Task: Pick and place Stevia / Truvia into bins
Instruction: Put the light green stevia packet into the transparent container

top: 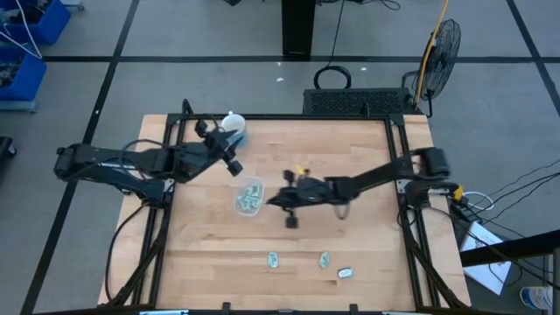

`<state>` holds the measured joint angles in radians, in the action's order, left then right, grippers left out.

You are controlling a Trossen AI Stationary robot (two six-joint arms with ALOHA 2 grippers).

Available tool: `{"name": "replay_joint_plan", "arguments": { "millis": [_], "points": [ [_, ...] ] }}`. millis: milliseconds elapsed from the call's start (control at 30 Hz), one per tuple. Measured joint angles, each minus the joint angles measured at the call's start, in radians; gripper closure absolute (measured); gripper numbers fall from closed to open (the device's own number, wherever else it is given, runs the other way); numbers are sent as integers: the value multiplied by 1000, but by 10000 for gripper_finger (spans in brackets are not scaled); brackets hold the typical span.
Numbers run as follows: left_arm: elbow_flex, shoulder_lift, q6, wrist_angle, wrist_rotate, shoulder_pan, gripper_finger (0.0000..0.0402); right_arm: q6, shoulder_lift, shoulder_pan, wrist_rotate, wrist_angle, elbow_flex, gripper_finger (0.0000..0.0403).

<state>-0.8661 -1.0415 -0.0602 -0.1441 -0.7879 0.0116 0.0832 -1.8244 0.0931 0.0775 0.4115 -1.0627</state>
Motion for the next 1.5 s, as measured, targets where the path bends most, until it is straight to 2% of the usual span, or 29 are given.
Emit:
{"name": "replay_joint_plan", "arguments": {
  "millis": [167,300,433,567,733,867,1000,1167,1300,1433,1500],
  "points": [
    [0,14,55,-80,1,0,284,-11,-167,-44,-1,-95,-241,399],
    [0,14,101,-147,6,0,284,-11,-256,-71,-23,-210,-356,399],
    [0,14,129,-198,9,0,284,-2,-313,-74,-106,-228,-388,399],
    [0,14,151,-226,11,0,284,5,-318,-74,-109,-234,-390,391],
    [0,14,152,-227,11,0,284,8,-310,-72,-113,-262,-390,348],
    [0,14,153,-227,12,0,284,7,-310,-72,-207,-278,-390,303],
    [0,14,154,-228,32,0,284,-14,-290,-61,-222,-317,-389,272],
    [0,14,156,-230,146,3,284,8,-177,-28,-226,-516,-382,262],
    [0,13,150,-232,337,8,284,8,-49,31,-194,-630,-324,270],
    [0,-8,161,-204,616,34,284,-69,98,115,-38,-666,-204,271],
    [1,-38,168,-208,694,67,284,-142,174,161,77,-671,-128,269]
  ]
}}
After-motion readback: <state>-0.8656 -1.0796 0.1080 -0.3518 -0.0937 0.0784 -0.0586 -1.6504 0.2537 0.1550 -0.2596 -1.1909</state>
